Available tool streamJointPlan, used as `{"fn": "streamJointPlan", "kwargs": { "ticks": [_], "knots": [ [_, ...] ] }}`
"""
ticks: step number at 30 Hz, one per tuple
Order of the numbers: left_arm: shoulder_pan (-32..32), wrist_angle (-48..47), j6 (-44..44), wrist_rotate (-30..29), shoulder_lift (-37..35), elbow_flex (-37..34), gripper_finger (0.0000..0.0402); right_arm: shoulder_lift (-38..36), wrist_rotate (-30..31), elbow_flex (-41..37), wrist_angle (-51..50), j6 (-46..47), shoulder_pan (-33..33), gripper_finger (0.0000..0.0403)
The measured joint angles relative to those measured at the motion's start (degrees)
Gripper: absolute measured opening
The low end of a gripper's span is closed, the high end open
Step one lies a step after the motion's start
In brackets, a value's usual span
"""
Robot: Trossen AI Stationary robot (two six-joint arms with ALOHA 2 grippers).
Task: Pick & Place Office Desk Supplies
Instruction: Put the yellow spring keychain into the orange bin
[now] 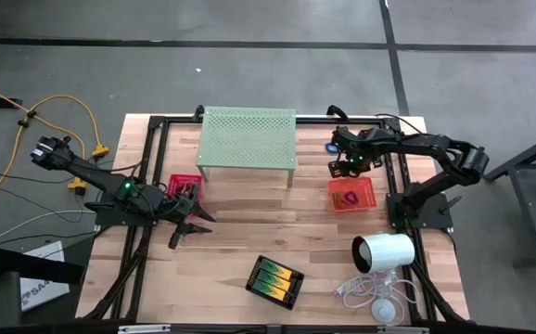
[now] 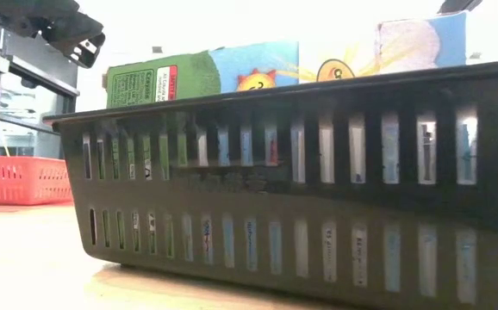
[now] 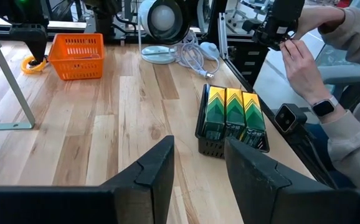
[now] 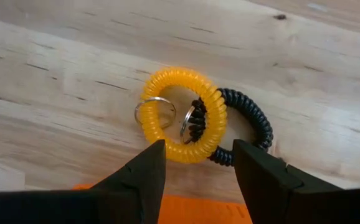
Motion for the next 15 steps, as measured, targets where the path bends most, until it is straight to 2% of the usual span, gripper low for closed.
{"fn": "streamJointPlan", "kwargs": {
  "ticks": [15],
  "knots": [
    [0.0,0.0,0.0,0.2,0.0,0.0,0.0136,0.0,0.1,0.0,-0.6,2.3,0.9,0.0173]
  ]
}}
